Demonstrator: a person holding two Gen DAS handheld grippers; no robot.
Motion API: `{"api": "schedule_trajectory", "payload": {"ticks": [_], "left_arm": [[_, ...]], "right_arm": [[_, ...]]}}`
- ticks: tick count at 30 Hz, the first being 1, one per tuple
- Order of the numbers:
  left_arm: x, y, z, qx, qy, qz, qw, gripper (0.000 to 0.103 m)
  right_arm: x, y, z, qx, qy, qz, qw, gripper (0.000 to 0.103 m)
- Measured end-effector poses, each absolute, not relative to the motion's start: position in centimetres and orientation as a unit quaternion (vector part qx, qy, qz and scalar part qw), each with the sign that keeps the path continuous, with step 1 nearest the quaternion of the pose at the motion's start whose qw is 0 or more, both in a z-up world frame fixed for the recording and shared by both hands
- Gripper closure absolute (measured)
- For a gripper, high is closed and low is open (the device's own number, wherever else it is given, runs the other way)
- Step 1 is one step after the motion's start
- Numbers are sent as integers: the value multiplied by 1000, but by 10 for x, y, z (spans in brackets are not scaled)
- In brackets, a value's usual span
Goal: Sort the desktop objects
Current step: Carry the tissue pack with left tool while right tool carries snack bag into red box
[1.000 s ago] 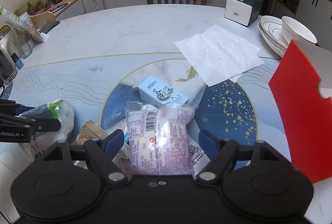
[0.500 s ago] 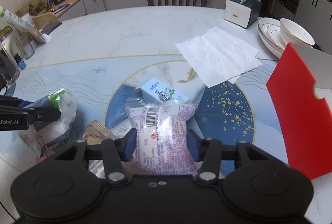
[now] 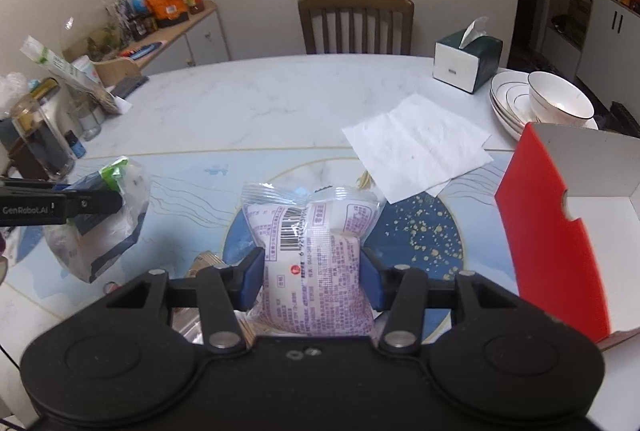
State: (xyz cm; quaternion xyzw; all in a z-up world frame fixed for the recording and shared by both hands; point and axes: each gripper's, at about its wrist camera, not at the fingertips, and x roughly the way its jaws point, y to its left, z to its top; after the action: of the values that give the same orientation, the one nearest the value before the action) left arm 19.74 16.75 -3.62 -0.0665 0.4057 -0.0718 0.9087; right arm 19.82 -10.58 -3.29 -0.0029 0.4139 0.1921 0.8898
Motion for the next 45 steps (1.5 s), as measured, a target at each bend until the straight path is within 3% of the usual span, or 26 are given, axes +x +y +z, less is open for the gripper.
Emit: {"api": "schedule_trajectory", "payload": {"ticks": [16,45], "left_arm": [[202,36,-1,-56,379,-127,915,71],[268,-191,-1,33,363,-229,903,71]], "right_arm": [[194,-205,-4,15,409,196,891,55],[241,-383,-11,22,401,108,910,54]]}}
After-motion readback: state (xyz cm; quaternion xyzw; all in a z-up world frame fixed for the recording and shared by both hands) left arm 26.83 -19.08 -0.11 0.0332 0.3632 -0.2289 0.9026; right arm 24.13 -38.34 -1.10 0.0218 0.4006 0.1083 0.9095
